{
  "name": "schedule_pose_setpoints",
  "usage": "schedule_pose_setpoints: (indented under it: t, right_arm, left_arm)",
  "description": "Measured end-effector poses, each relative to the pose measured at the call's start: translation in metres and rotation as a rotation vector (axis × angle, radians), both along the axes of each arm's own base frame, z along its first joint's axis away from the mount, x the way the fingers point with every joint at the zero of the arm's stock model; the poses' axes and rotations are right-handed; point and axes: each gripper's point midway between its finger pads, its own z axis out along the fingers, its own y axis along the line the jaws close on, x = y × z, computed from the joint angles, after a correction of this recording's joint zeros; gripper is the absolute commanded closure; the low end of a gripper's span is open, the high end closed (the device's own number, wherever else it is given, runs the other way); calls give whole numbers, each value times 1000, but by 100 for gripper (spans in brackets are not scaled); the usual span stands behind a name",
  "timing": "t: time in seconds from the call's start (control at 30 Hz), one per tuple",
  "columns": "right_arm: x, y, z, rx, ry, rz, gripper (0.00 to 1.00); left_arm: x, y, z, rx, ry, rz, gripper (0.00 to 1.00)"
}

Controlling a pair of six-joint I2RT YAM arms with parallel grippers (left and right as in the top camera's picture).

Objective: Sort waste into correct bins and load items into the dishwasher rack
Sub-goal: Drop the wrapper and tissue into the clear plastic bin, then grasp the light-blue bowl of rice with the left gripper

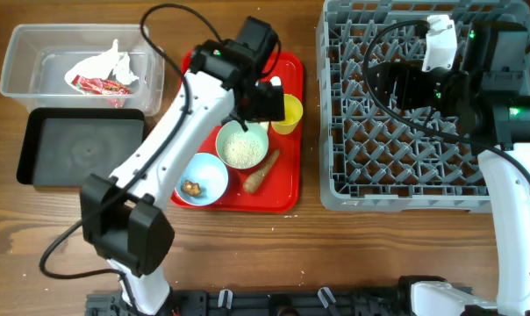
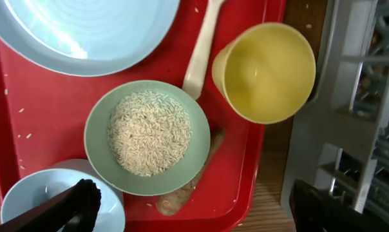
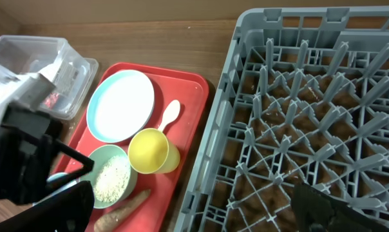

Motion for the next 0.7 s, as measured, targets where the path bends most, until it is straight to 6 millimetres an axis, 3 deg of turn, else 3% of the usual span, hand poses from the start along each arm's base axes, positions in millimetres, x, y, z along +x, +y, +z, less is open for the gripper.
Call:
schedule_pose_setpoints:
  t: [0.1,0.2,0.3,0.4,0.5,0.63,0.7]
  right_arm:
    - [-4,0,-4,0,25,0,0]
    - [-5,0,-5,0,28,0,0]
    - [-5,0,-5,0,32,0,0]
    - [-6,0,-6,0,34,0,1]
    - [-6,0,-6,-1,34,0,0]
    - [-6,0,-6,-2,36,-2,0]
    - [-6,0,-6,-2,36,-2,0]
  left_arm:
    - [-13,-12,-13,39,39,-104,5]
    - [-15,-14,-24,62,64,-146,17]
    - [-18,-13,-29,73,75,-173,17]
    - [-29,-6,-59,99,122,-186,21]
    - [-33,-7,-74,91,137,-234,36]
    - [-24,-16,-90,57,80,-292,53]
    - [-23,-17,-95,54,70,-298,55]
